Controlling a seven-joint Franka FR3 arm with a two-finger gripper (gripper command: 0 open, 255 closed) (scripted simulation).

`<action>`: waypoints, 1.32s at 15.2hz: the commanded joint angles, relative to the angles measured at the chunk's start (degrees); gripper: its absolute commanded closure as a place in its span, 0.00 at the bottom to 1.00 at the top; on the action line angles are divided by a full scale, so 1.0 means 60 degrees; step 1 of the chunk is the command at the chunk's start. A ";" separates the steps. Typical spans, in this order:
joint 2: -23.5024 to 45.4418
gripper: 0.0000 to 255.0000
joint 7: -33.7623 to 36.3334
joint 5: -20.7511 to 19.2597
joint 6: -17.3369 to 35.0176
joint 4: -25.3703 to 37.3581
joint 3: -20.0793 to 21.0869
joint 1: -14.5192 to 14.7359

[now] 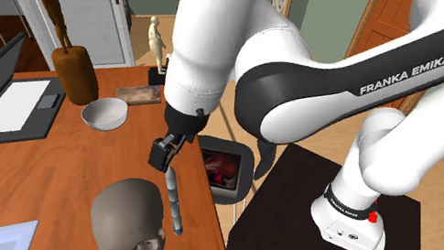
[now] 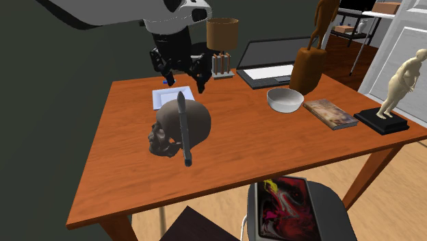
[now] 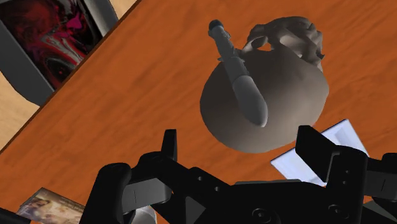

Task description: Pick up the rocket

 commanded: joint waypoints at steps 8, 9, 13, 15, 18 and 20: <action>0.0896 0.00 0.0783 -0.0421 0.1319 -0.0333 0.0767 -0.0249; 0.0932 0.00 0.0808 -0.0441 0.1399 -0.0379 0.0793 -0.0262; 0.0937 1.00 0.0803 -0.0445 0.1376 -0.0353 0.0789 -0.0267; 0.0937 1.00 0.0803 -0.0446 0.1375 -0.0351 0.0788 -0.0267; 0.0937 1.00 0.0804 -0.0446 0.1375 -0.0350 0.0790 -0.0267; 0.0932 1.00 0.0808 -0.0442 0.1399 -0.0380 0.0793 -0.0262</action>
